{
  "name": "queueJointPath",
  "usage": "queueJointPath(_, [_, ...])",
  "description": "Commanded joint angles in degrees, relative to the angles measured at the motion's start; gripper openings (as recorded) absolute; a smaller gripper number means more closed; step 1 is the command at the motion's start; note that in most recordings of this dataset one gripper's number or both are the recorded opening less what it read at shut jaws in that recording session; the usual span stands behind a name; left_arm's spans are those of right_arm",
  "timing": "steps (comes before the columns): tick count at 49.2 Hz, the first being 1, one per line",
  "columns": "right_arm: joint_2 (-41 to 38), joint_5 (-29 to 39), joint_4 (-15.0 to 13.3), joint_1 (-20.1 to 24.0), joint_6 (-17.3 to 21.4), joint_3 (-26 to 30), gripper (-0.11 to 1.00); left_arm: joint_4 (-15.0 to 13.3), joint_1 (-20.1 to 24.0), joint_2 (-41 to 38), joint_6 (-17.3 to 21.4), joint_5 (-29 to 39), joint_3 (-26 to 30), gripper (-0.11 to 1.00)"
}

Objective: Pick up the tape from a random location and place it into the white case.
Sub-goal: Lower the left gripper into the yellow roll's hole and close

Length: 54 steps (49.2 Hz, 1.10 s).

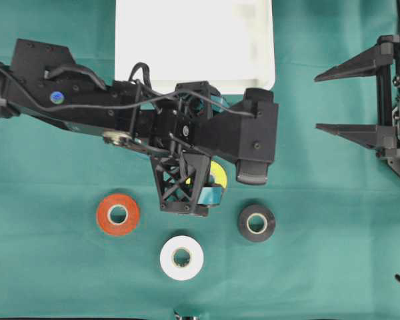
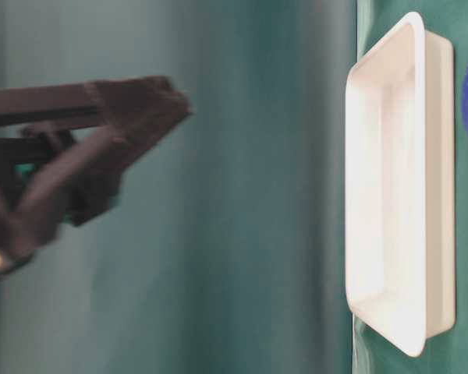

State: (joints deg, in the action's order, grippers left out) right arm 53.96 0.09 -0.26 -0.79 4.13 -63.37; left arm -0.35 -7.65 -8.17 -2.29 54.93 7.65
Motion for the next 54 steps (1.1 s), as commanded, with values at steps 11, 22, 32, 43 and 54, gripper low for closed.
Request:
queueJointPath(11, [-0.3,0.5,0.0,0.0,-0.1,1.8,0.92,0.3,0.1,-3.3,0.1,-4.0,-1.9,0.98])
queueJointPath(22, [-0.2,1.2,-0.1,0.0,-0.1,1.8,0.92,0.4,0.2,-7.3,0.3,-6.8,-3.2,0.98])
queueJointPath(32, [-0.3,1.3,-0.1,-0.1,-0.1,1.8,0.92,0.4,0.7,-7.7,0.3,-10.6,-6.7,0.98])
queueJointPath(43, [-0.4,1.3,-0.1,0.0,-0.1,1.7,0.92,0.4,1.9,-7.7,0.2,-15.3,-12.0,0.98])
queueJointPath(54, [-0.4,1.3,-0.1,0.0,-0.2,1.7,0.92,0.4,2.6,-9.6,0.1,-18.4,-14.9,0.98])
